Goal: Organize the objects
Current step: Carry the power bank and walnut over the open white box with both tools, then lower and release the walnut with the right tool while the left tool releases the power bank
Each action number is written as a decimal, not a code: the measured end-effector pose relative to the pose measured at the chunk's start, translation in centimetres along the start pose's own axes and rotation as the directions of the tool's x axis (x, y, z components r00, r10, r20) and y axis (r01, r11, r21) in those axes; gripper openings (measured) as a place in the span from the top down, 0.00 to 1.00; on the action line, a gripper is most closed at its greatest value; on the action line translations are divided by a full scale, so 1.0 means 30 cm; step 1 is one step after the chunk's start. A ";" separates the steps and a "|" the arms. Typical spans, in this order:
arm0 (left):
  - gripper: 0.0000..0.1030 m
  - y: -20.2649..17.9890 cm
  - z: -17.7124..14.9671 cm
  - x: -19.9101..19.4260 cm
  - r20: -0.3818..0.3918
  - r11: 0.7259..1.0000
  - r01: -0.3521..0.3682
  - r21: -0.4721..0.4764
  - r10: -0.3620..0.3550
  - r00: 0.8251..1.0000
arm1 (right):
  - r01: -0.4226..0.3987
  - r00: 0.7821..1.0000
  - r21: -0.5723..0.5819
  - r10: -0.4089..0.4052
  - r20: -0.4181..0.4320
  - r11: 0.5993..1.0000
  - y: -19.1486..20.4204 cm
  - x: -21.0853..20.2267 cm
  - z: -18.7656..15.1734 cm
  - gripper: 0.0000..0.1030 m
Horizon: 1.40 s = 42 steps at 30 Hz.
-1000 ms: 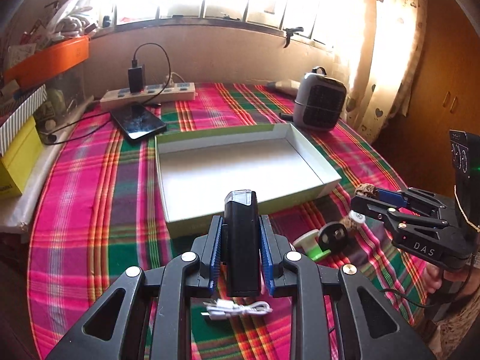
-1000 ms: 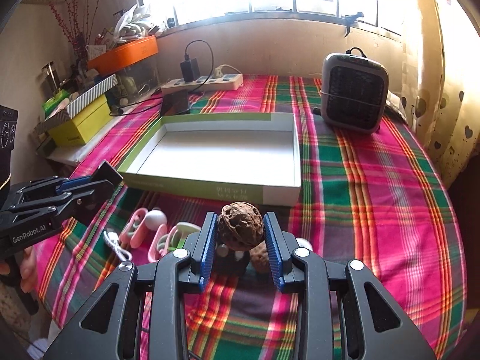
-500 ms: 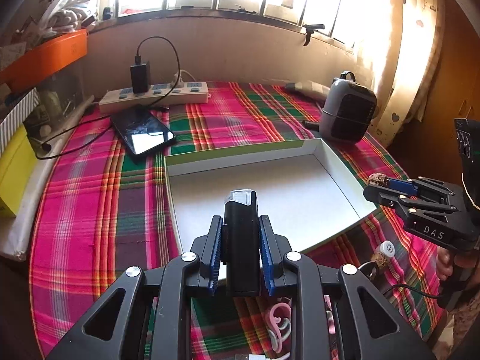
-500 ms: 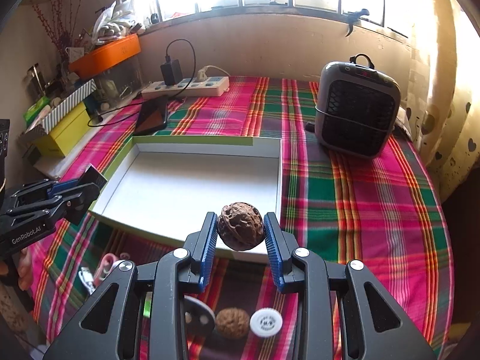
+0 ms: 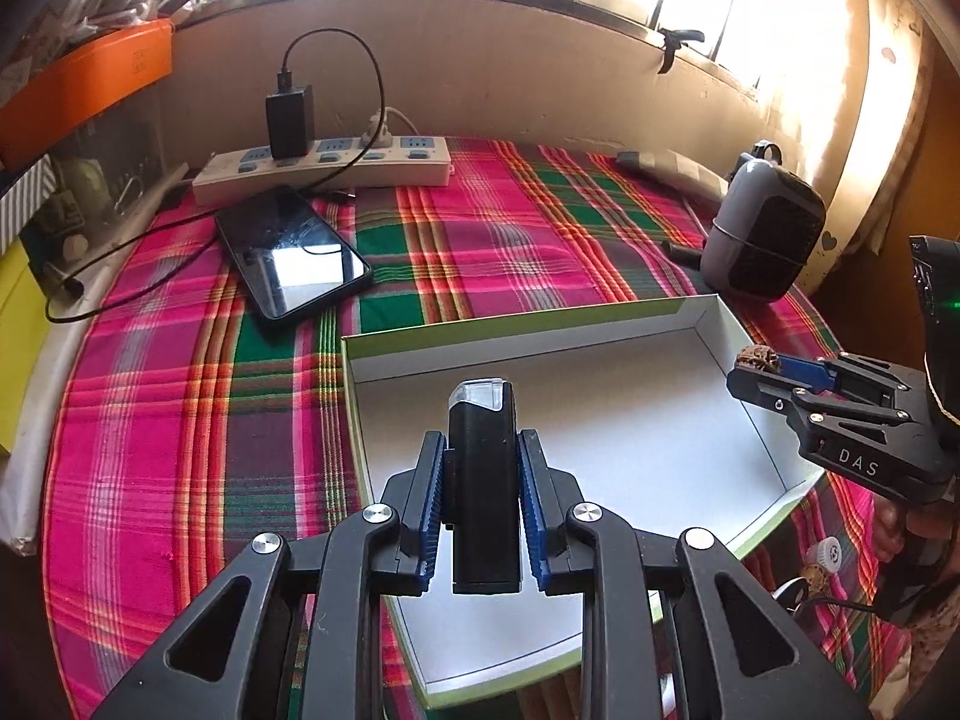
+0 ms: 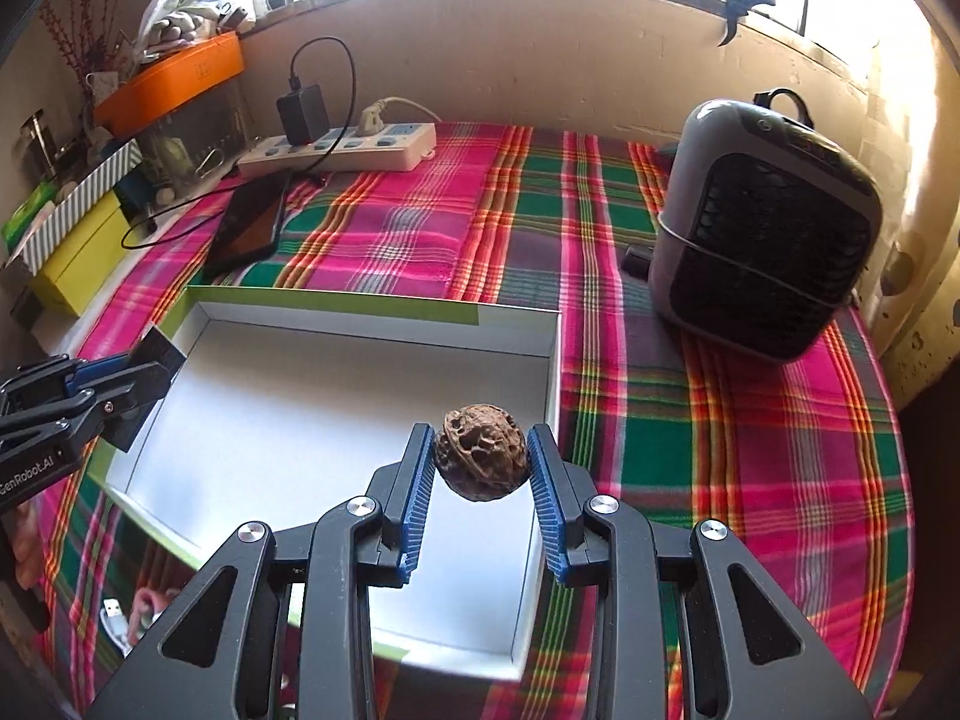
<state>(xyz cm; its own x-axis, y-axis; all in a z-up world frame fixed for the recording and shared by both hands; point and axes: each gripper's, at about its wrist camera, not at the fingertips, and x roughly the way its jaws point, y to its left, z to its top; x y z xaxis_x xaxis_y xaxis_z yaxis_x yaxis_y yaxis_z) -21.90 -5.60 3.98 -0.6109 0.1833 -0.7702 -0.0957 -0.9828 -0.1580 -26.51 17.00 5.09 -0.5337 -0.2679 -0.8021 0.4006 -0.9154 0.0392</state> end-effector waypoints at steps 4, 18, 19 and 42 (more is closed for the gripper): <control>0.79 0.013 0.011 0.029 -0.014 1.000 -0.013 -0.006 0.013 1.000 | -0.001 1.000 -0.001 0.001 -0.009 1.000 -0.005 0.023 0.015 0.68; 0.79 0.015 0.026 0.080 -0.028 0.999 -0.039 0.011 0.039 0.999 | -0.024 0.999 -0.019 0.024 -0.028 1.000 0.010 0.090 0.045 0.68; 0.79 0.013 0.026 0.082 -0.031 0.999 -0.042 0.013 0.043 0.999 | -0.022 0.999 -0.020 0.022 -0.028 1.000 0.011 0.091 0.044 0.68; 0.79 0.003 0.032 0.100 -0.034 0.999 -0.045 0.022 0.046 0.998 | -0.004 1.000 -0.018 0.004 -0.016 1.000 0.021 0.097 0.049 0.68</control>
<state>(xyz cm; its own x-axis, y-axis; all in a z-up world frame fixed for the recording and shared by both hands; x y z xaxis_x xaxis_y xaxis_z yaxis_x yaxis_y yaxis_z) -24.48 -5.16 2.25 -0.5876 0.1385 -0.7972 -0.0853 -0.9904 -0.1092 -28.91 15.19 3.65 -0.5201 -0.2666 -0.8114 0.4162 -0.9087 0.0318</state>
